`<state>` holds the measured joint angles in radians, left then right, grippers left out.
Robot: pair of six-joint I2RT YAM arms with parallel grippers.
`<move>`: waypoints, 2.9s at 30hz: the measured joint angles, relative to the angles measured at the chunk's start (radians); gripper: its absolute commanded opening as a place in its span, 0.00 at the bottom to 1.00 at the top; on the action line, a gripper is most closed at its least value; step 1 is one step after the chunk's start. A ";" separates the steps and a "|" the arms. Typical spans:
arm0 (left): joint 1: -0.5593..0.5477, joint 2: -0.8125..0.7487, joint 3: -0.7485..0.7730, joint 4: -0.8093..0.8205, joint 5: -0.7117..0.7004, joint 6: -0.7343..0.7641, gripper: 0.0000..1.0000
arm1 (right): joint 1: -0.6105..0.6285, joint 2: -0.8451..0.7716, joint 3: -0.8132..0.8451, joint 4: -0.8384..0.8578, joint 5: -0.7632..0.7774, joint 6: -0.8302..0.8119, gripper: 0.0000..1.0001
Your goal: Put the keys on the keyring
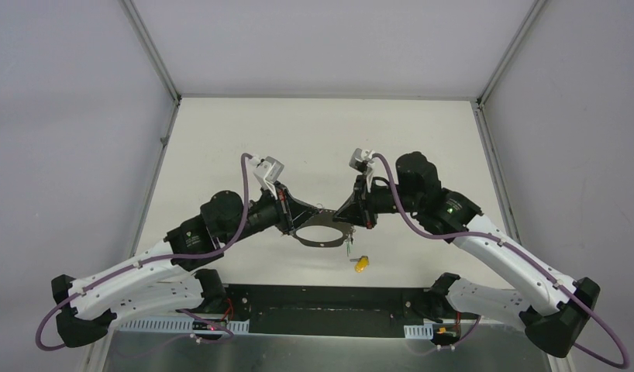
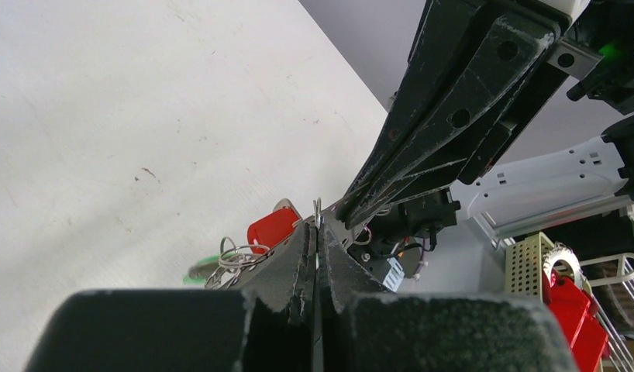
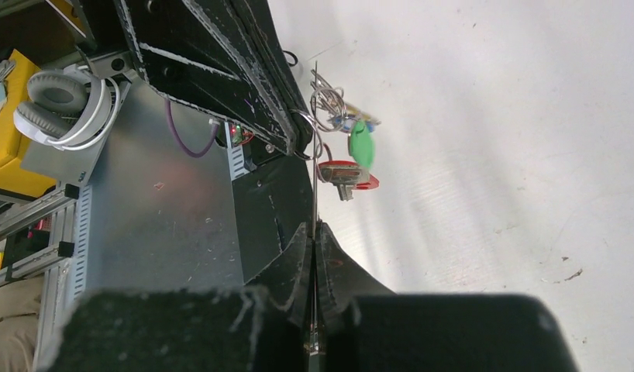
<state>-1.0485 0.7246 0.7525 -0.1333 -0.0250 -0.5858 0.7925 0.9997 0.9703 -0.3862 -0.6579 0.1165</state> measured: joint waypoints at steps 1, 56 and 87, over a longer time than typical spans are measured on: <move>0.000 0.004 0.019 -0.021 0.001 0.003 0.00 | 0.002 0.000 0.011 -0.009 0.002 -0.006 0.00; -0.033 0.502 0.672 -0.716 -0.158 0.179 0.00 | 0.085 0.097 0.238 -0.299 0.263 -0.078 0.00; -0.043 0.192 0.193 -0.288 -0.199 0.121 0.00 | 0.137 0.016 0.217 -0.213 0.272 -0.029 0.71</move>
<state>-1.0912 0.9165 0.9451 -0.4210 -0.2241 -0.4644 0.9291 1.0161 1.1873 -0.5995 -0.3855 0.0875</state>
